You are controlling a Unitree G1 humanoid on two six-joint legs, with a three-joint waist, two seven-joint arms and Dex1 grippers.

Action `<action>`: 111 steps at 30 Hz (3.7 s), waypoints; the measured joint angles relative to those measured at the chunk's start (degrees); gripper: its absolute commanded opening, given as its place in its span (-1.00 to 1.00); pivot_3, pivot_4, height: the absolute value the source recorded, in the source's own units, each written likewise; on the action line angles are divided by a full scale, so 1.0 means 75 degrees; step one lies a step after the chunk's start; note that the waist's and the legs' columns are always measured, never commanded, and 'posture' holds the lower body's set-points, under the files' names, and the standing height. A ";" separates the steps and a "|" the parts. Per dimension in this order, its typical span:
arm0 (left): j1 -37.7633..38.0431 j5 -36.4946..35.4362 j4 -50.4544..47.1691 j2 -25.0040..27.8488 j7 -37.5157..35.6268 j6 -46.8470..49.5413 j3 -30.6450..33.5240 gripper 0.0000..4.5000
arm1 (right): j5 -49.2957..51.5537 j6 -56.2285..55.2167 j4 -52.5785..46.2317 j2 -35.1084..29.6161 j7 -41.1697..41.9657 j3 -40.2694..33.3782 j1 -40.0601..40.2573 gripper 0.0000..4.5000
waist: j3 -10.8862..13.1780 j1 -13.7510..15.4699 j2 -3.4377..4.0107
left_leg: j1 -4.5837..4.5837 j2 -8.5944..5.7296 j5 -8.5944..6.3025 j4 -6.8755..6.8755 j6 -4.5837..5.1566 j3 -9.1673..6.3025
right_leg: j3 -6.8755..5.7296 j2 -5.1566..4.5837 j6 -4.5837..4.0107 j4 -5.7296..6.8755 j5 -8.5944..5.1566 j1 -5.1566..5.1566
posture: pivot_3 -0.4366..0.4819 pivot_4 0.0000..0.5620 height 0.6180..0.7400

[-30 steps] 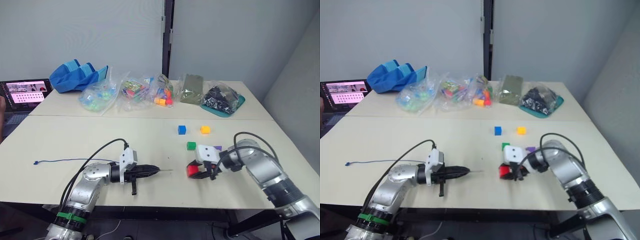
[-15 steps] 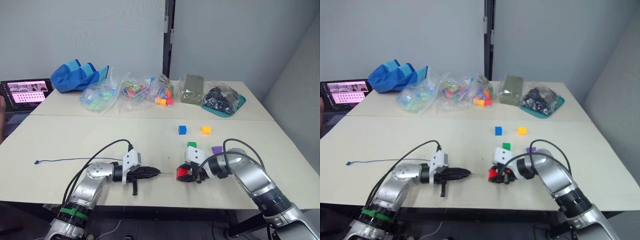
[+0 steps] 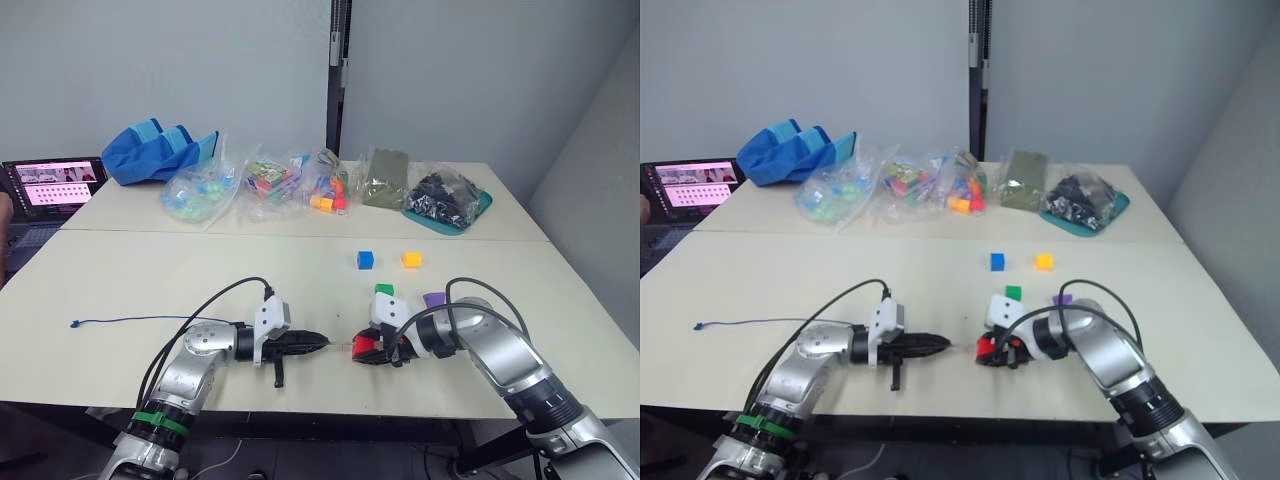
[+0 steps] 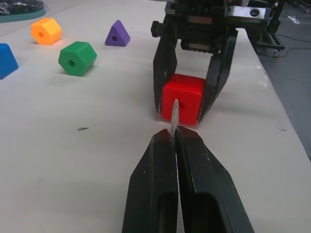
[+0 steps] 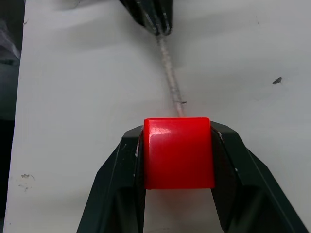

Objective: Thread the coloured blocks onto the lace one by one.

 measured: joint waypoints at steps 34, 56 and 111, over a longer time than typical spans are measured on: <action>-0.0018 0.0006 0.0039 -0.0200 -0.0268 0.0180 -0.0208 -1.00 | -0.0015 -0.0020 0.0078 -0.0082 0.0154 0.0002 -0.0056 -0.47 | 0.0000 0.0011 0.0000 | 0.0000 0.0000 0.0000 0.0002 0.0000 0.0000 | 0.0000 0.0000 0.0000 0.0000 0.0000 0.0002 | -0.05 -0.47 1.00; 0.0014 -0.0593 -0.0215 0.0042 -0.0224 0.0533 0.0359 -1.00 | -0.0018 -0.0117 0.0122 -0.0050 0.0146 0.0091 -0.0106 -0.47 | 0.0000 -0.0002 0.0000 | 0.0000 0.0000 0.0000 0.0001 0.0000 0.0000 | -0.0001 0.0000 0.0000 0.0000 0.0000 0.0001 | -0.05 -0.47 1.00; -0.1176 0.1198 0.1149 -0.0102 -0.0580 -0.0646 -0.0896 0.17 | 0.0006 0.0060 -0.0026 -0.0168 0.0142 0.0141 -0.0108 -0.47 | 0.0000 0.0005 0.0000 | 0.0000 -0.0001 0.0000 -0.0001 -0.0001 0.0000 | -0.0001 0.0000 0.0000 -0.0001 0.0000 0.0000 | -0.05 -0.47 1.00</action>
